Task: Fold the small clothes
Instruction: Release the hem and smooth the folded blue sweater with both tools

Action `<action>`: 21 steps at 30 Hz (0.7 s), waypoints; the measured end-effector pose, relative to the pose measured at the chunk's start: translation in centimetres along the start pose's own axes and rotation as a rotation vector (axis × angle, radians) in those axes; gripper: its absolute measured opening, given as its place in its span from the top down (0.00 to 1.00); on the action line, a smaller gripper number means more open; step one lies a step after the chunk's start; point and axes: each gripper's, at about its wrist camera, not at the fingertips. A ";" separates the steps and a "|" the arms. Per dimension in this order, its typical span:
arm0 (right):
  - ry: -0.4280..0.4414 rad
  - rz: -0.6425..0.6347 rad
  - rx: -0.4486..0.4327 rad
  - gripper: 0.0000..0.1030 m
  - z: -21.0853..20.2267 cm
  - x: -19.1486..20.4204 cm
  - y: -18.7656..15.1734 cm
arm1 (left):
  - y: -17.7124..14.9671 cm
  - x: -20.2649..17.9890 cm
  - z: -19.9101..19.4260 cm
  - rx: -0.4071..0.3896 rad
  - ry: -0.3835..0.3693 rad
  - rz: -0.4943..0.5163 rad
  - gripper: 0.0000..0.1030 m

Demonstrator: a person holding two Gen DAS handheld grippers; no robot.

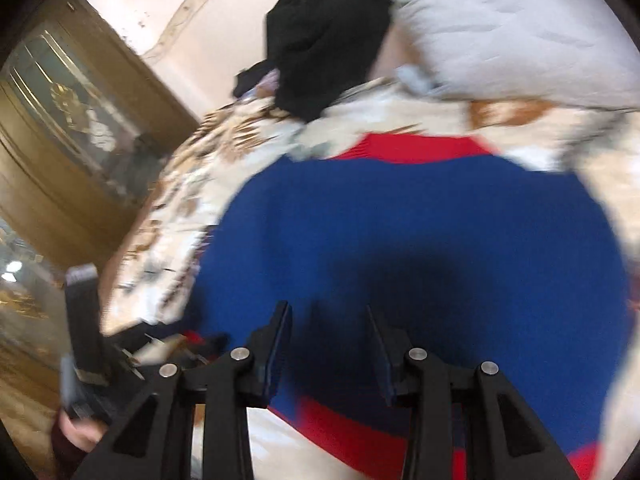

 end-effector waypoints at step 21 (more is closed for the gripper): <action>-0.359 0.203 -0.116 0.75 -7.5 -11.6 -2.0 | 0.4 -2.0 -0.7 0.013 -0.132 -0.003 0.39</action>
Point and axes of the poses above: each gripper's, at about its wrist camera, not at the fingertips, and z roughly the way its jaws point, x to its left, y to its top, and after that the axes turned 5 degrees about z, right-handed
